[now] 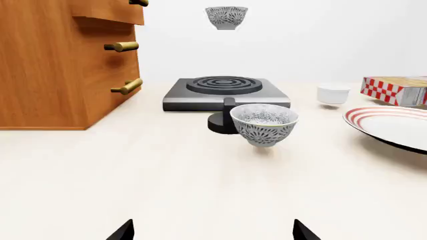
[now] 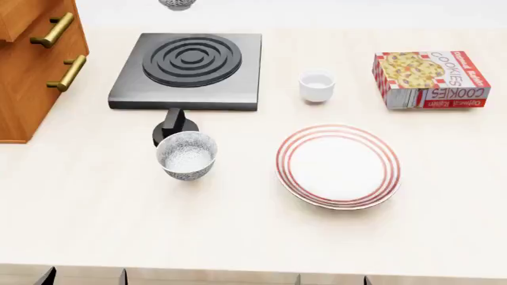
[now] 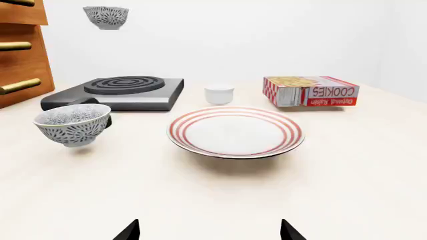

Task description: Pick the akita bowl on the stove and place it on the plate.

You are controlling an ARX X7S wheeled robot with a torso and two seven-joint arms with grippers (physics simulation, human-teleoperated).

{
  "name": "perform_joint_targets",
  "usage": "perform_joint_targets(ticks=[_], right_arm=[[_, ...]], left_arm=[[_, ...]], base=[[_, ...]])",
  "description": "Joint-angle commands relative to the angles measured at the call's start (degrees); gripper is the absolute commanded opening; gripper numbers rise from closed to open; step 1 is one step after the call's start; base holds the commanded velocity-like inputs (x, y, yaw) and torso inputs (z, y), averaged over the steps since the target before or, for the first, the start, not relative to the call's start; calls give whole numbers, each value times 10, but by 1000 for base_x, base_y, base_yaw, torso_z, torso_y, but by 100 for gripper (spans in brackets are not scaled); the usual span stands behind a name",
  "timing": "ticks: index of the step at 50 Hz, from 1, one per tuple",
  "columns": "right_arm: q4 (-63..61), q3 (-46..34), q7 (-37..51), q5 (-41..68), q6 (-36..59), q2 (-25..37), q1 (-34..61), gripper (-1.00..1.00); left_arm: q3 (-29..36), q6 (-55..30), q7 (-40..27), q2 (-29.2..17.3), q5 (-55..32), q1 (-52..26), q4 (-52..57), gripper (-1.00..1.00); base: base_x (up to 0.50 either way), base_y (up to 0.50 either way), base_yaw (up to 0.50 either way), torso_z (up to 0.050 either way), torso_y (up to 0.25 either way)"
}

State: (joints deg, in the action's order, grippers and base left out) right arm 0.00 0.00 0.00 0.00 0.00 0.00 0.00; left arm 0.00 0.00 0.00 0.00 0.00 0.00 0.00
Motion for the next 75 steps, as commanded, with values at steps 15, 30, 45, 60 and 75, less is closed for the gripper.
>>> perform_joint_targets(ticks=[15, 30, 45, 60, 75], right_arm=[[-10, -37, 23, 38, -20, 31, -10, 100], [-10, -53, 36, 50, -20, 43, -9, 100], [-23, -72, 39, 55, -12, 60, -5, 100], [-251, -108, 75, 26, 280, 62, 130, 100], [-343, -76, 106, 56, 557, 42, 401, 100]], left_arm=[[32, 8, -32, -30, -41, -1, -6, 100], [46, 4, -48, -43, -48, -2, -1, 100], [56, 4, -56, -50, -65, -3, 0, 100], [66, 2, -67, -59, -77, -3, 1, 100], [74, 5, -76, -67, -85, -6, -5, 100]], base=[[0, 0, 0, 0, 0], [0, 0, 0, 0, 0], [0, 0, 0, 0, 0], [0, 0, 0, 0, 0], [0, 0, 0, 0, 0]])
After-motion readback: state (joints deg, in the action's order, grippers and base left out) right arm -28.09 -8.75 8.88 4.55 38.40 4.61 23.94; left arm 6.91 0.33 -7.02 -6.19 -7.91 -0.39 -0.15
